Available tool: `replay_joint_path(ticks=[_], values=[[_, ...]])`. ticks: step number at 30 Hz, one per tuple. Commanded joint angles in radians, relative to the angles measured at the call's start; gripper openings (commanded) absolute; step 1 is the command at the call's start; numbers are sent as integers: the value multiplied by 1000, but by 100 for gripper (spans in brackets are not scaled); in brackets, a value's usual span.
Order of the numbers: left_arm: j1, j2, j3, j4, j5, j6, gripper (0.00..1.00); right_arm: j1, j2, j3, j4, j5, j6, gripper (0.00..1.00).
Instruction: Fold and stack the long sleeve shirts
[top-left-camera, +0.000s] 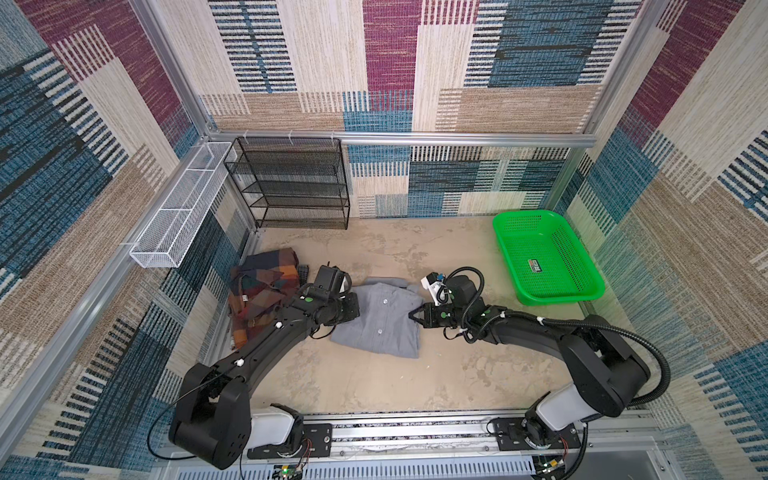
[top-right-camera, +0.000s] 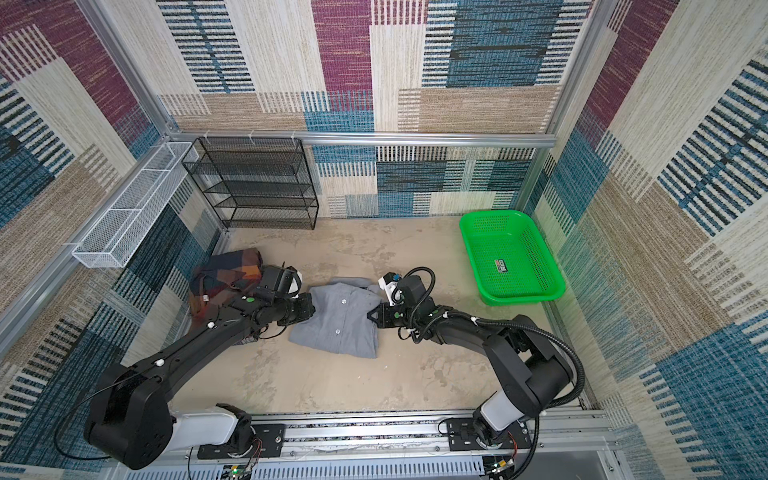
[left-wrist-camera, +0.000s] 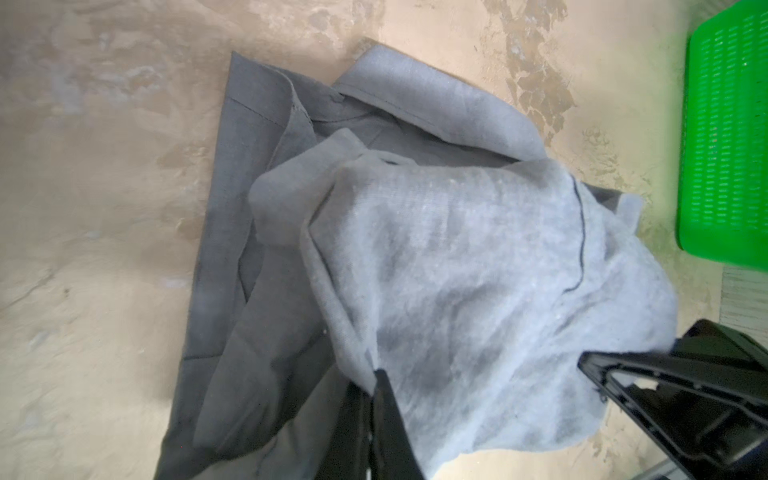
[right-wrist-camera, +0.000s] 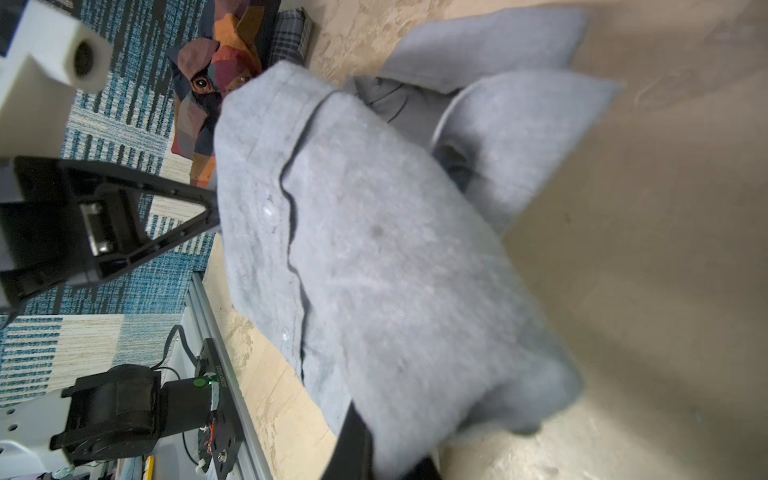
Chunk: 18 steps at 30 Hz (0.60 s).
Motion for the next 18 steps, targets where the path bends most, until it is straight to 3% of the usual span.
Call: replay_joint_path(ticks=[1,7,14,18], values=[[1,-76,-55,18,-66,-38,12,9,29,31,40,-19,-32,6],[1,-229,-168,14,-143,-81,29,22,126,116,21,-62,-78,7],[5,-277,-177,-33,-201,-87,49,47,249,238,-53,-43,-107,9],[23,-292,-185,-48,-226,-87,51,49,312,274,-72,-37,-111,10]])
